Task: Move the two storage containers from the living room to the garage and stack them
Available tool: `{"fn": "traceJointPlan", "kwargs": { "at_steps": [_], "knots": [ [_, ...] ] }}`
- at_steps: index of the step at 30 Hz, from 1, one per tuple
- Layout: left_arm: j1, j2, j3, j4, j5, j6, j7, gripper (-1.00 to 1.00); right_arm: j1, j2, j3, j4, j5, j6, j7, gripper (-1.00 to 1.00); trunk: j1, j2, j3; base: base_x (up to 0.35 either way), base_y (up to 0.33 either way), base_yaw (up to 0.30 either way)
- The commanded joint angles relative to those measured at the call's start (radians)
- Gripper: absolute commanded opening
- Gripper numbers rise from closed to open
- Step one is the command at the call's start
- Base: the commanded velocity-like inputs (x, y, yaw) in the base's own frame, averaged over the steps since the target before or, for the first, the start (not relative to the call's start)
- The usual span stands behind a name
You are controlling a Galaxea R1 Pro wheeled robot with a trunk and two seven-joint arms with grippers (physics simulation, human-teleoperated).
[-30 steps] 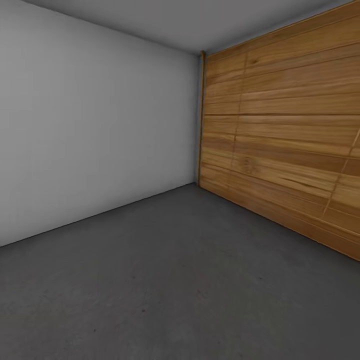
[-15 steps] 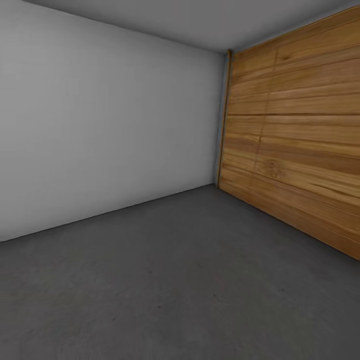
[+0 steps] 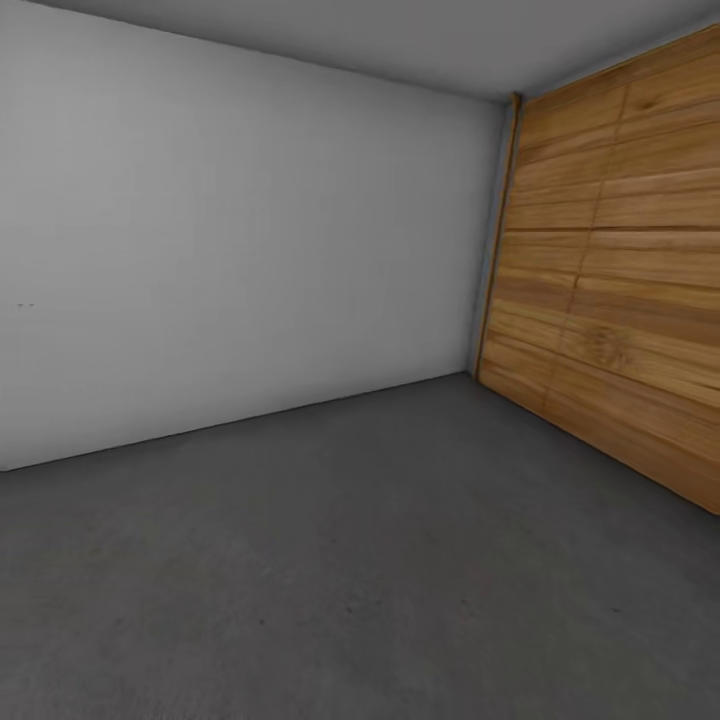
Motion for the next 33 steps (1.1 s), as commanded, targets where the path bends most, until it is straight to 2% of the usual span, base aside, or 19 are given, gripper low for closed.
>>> {"fn": "traceJointPlan", "kwargs": {
  "at_steps": [1,33],
  "knots": [
    [0.000,0.000,0.000,0.000,0.000,-0.002,0.000,1.00,0.000,0.000,0.002,0.000,-0.001,-0.002,0.000,1.00,0.000,0.000,-0.001,0.000,0.000,0.272],
    [0.000,0.000,0.001,0.000,0.000,-0.002,0.000,1.00,0.000,0.006,0.002,0.000,-0.003,-0.021,0.000,1.00,0.000,0.000,-0.001,0.000,0.000,0.269]
  ]
}}
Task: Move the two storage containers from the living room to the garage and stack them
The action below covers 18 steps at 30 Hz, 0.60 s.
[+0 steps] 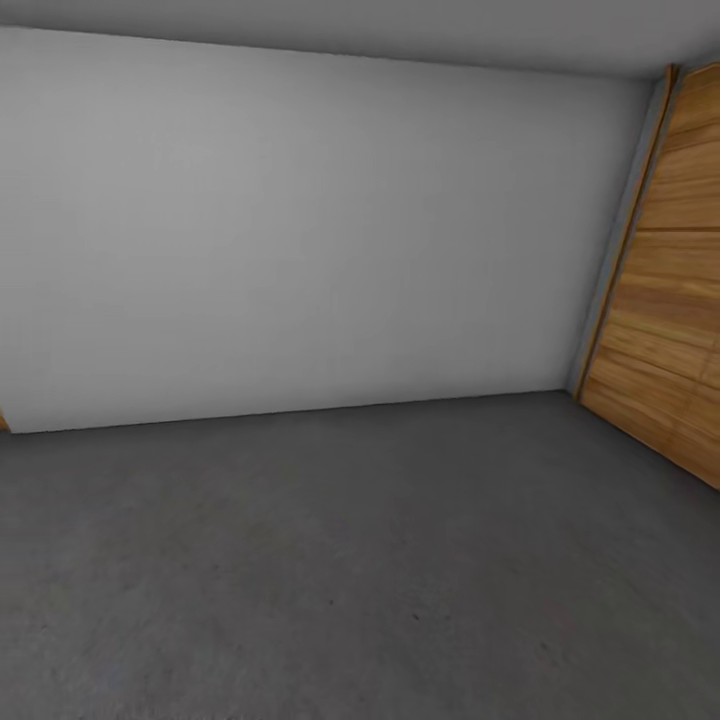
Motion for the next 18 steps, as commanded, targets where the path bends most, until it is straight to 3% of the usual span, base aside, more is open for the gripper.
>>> {"fn": "traceJointPlan", "kwargs": {
  "at_steps": [1,18],
  "knots": [
    [0.000,0.000,0.000,0.000,0.000,-0.002,0.000,1.00,0.000,0.000,0.002,0.000,-0.001,-0.003,0.000,1.00,0.000,0.000,-0.001,0.000,0.000,0.269],
    [0.000,0.000,0.000,0.000,0.000,-0.002,0.000,1.00,0.000,0.000,0.002,0.000,-0.001,-0.003,0.000,1.00,0.000,0.000,-0.001,0.000,0.000,0.269]
  ]
}}
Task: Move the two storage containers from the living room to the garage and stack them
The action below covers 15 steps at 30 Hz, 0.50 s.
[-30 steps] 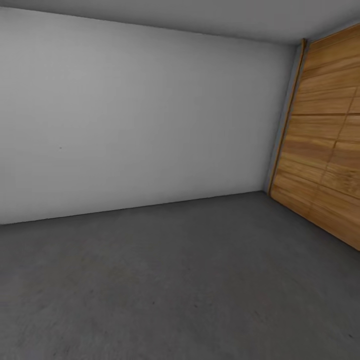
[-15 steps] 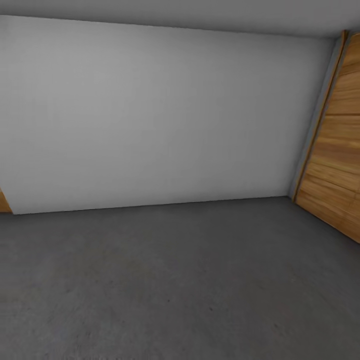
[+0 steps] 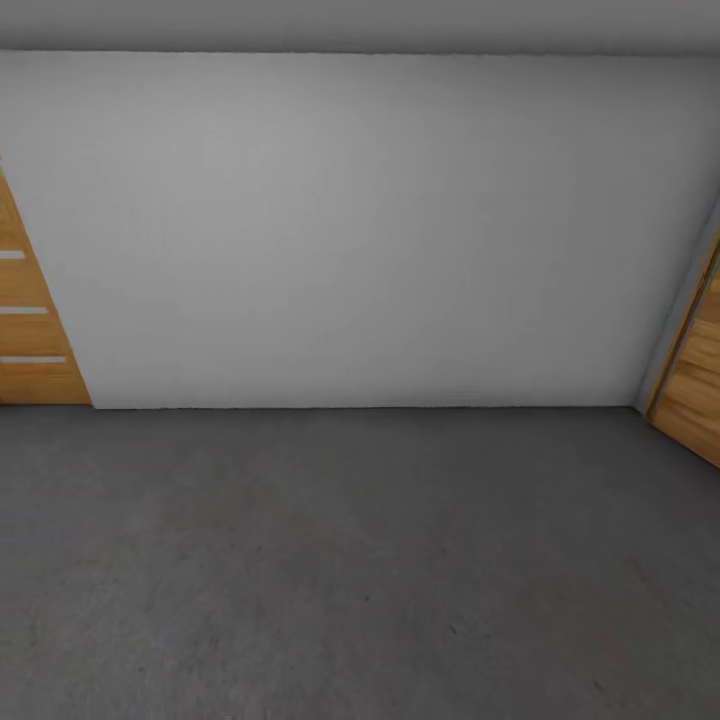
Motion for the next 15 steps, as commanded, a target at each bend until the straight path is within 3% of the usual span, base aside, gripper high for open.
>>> {"fn": "traceJointPlan", "kwargs": {
  "at_steps": [1,15],
  "knots": [
    [0.000,0.000,-0.001,0.000,0.000,-0.002,0.000,1.00,0.000,0.000,0.002,0.000,-0.001,-0.003,0.000,1.00,0.000,0.000,-0.001,0.000,0.000,0.269],
    [0.000,0.000,0.000,0.000,0.000,-0.002,0.000,1.00,0.000,0.000,0.002,0.000,-0.001,-0.003,0.001,1.00,0.000,0.000,-0.001,0.000,0.000,0.269]
  ]
}}
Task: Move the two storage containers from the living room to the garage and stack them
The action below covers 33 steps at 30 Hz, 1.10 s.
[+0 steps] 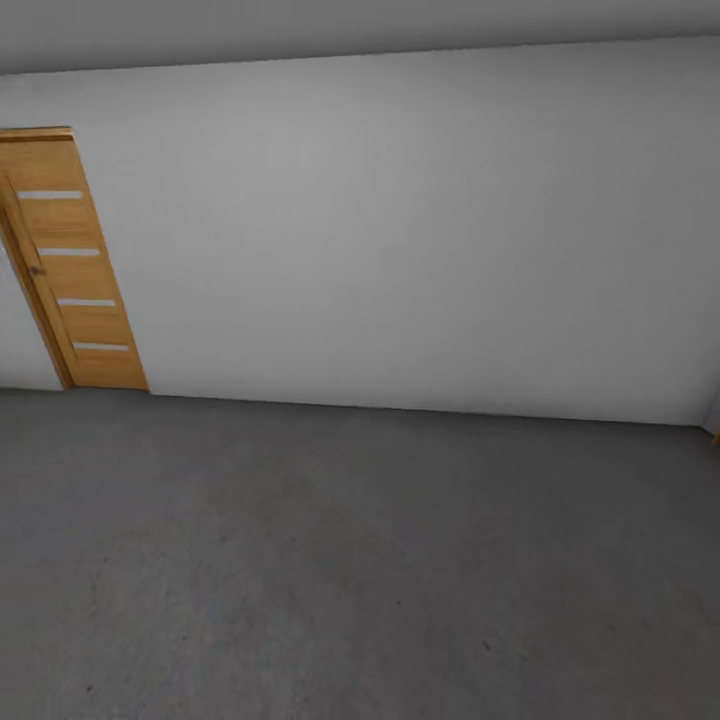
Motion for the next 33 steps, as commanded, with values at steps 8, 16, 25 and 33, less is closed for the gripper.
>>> {"fn": "traceJointPlan", "kwargs": {
  "at_steps": [8,16,25,33],
  "knots": [
    [0.000,0.000,0.000,0.000,0.000,-0.002,0.000,1.00,0.000,0.000,0.002,0.000,-0.001,-0.003,0.000,1.00,0.000,0.000,-0.001,0.000,0.000,0.269],
    [0.000,0.000,0.000,0.000,0.000,-0.002,0.000,1.00,0.000,0.000,0.002,0.000,-0.001,-0.003,0.001,1.00,0.000,0.000,-0.001,0.000,0.000,0.269],
    [0.000,0.000,0.000,0.000,0.000,-0.002,0.000,1.00,0.000,0.000,0.002,0.000,-0.001,-0.003,0.000,1.00,0.000,0.000,-0.001,0.000,0.000,0.269],
    [0.000,0.000,0.000,0.000,0.000,-0.002,0.000,1.00,0.000,0.000,0.002,0.000,-0.001,-0.003,0.000,1.00,0.000,0.000,-0.001,0.000,0.000,0.269]
  ]
}}
